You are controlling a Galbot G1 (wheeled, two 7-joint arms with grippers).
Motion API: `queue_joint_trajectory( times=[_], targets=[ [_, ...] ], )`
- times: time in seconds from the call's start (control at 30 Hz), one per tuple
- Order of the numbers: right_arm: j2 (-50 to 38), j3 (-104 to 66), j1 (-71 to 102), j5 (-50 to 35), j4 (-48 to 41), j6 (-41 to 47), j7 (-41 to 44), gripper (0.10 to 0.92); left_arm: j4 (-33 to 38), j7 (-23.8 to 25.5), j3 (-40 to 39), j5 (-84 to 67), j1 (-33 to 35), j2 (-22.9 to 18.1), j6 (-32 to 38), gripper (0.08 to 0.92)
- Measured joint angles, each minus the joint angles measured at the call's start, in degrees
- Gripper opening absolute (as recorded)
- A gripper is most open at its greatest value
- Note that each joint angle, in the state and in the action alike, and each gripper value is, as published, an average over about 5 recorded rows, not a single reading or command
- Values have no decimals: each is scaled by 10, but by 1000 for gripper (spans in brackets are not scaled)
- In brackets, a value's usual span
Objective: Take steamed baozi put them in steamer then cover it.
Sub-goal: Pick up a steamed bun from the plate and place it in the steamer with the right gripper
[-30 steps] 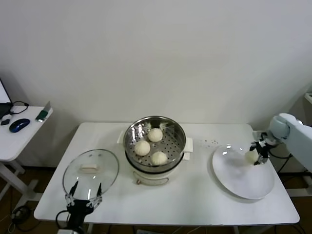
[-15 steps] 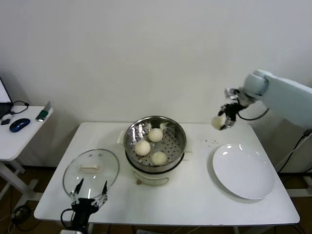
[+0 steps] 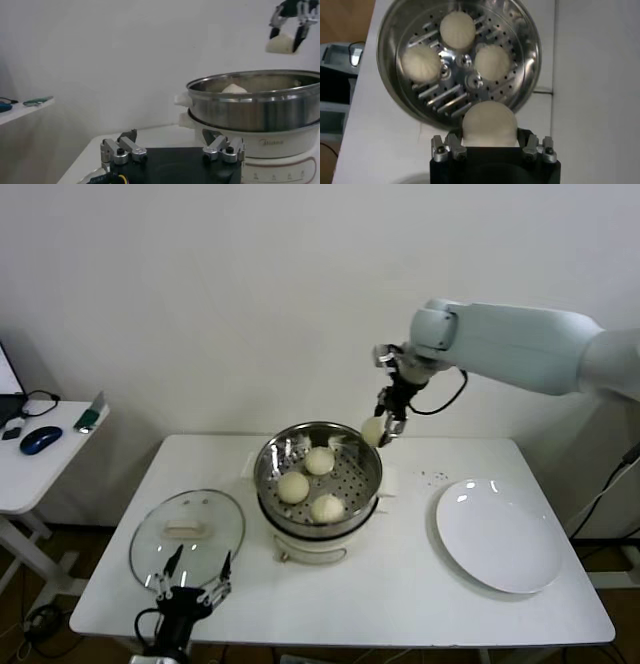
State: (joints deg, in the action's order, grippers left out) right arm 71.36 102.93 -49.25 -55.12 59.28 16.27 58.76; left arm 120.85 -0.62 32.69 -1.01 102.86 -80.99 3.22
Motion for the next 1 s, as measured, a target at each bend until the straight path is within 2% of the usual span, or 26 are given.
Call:
queue_joint_trajectory(
  times=[0.47, 1.0],
  targets=[
    [81, 44, 32, -44, -11, 18, -34, 696, -6, 0, 4, -11, -1, 8, 3, 823],
    [108, 52, 85, -38, -42, 23, -48, 704, -20, 0, -1, -12, -17, 14, 0, 823]
  ],
)
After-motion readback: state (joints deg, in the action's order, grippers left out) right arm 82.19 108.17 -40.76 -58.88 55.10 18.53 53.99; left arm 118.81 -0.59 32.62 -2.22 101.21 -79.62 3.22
